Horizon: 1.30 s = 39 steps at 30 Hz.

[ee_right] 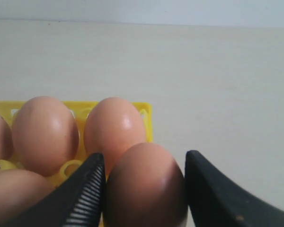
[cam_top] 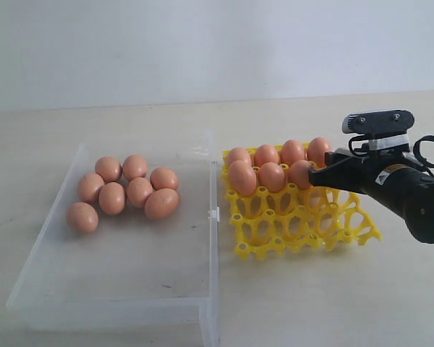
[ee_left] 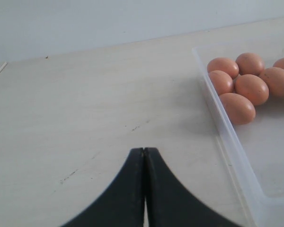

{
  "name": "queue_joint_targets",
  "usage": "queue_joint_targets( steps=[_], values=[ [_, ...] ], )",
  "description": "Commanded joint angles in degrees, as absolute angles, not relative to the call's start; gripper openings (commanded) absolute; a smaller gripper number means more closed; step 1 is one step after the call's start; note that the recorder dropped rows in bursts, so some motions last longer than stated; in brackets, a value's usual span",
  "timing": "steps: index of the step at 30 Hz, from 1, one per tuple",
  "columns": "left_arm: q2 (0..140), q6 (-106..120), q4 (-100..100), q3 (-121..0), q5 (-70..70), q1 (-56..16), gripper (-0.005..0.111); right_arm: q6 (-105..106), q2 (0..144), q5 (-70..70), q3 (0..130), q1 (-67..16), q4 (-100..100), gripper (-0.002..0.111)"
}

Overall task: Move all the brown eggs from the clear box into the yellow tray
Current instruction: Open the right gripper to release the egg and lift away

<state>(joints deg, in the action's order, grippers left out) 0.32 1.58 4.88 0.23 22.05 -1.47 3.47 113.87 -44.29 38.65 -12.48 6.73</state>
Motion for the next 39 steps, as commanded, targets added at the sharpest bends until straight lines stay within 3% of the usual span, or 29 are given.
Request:
queue_joint_targets(
  steps=[1, 14, 19, 21, 39],
  values=[
    [0.0, 1.5, 4.6, 0.0, 21.7, -1.8, 0.000, 3.4, 114.1, -44.0, 39.3, -12.2, 6.5, 0.000],
    [0.0, 1.5, 4.6, 0.0, 21.7, -1.8, 0.000, 3.4, 114.0, -43.9, 39.3, -12.2, 6.6, 0.003],
    [0.0, 1.4, 4.6, 0.0, 21.7, -1.8, 0.000, 2.9, 112.0, -43.1, 39.3, -12.2, 7.0, 0.044],
    [0.0, 1.4, 4.6, 0.0, 21.7, -1.8, 0.000, 2.9, 111.1, -43.1, 39.3, -12.2, 7.1, 0.049],
    [0.0, 1.3, 4.6, 0.0, 21.7, -1.8, 0.000, 3.4, 110.9, -41.3, 39.3, -12.2, 7.3, 0.049]
  ],
)
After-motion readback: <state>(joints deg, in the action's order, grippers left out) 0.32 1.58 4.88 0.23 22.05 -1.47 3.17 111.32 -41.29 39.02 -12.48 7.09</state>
